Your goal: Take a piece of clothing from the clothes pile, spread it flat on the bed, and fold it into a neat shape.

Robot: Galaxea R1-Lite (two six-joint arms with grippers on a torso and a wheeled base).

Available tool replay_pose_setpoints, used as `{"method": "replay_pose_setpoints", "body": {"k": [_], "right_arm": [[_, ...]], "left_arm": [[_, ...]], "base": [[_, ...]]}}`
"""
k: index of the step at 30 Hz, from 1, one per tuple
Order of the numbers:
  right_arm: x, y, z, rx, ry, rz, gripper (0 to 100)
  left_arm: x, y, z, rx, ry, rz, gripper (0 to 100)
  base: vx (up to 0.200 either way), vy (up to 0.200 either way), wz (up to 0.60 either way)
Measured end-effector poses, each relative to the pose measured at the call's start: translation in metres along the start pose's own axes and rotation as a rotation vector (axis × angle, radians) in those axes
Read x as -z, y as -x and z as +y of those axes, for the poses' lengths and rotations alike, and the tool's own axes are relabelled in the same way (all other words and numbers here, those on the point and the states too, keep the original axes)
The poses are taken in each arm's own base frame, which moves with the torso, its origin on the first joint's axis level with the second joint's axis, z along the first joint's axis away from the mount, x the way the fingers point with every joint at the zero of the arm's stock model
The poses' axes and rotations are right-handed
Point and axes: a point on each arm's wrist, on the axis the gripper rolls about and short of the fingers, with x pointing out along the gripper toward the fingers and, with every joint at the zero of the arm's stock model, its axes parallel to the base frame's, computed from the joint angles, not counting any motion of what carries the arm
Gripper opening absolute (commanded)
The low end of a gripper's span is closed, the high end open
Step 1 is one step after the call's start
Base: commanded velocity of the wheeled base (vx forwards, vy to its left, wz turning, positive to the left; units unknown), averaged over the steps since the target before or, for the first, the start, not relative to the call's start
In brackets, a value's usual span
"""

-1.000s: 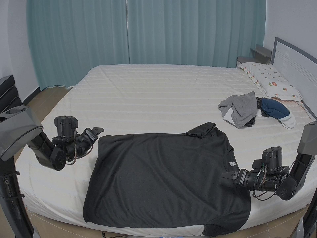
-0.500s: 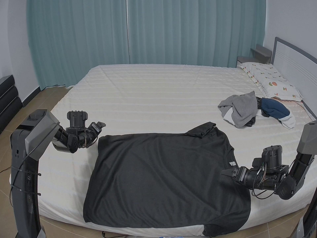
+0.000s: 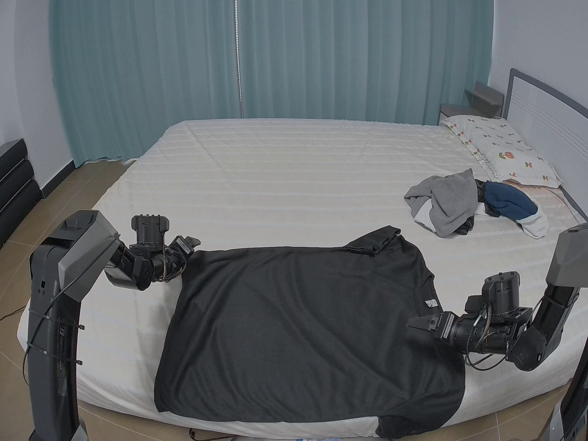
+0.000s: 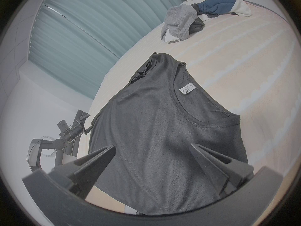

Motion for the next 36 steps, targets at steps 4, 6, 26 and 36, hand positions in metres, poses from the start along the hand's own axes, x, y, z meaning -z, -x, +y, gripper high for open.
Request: {"method": "replay_pose_setpoints", "body": {"k": [4, 6, 26, 36], "right_arm": [[0.000, 0.000, 0.000, 0.002, -0.001, 0.001, 100], [0.000, -0.001, -0.001, 0.002, -0.001, 0.002, 100], [-0.006, -0.004, 0.000, -0.005, -0.006, -0.021, 100], [-0.013, -0.007, 0.003, -0.015, -0.043, -0.047, 100]], "left_arm": [[0.000, 0.000, 0.000, 0.001, 0.000, 0.001, 0], [0.000, -0.001, 0.000, 0.002, 0.000, 0.000, 0], [-0.017, -0.017, -0.003, 0.026, 0.005, -0.142, 0], [-0.014, -0.022, 0.002, 0.017, 0.006, -0.151, 0]], "base": [[0.000, 0.000, 0.00], [0.000, 0.000, 0.00], [0.000, 0.000, 0.00], [0.000, 0.000, 0.00]]}}
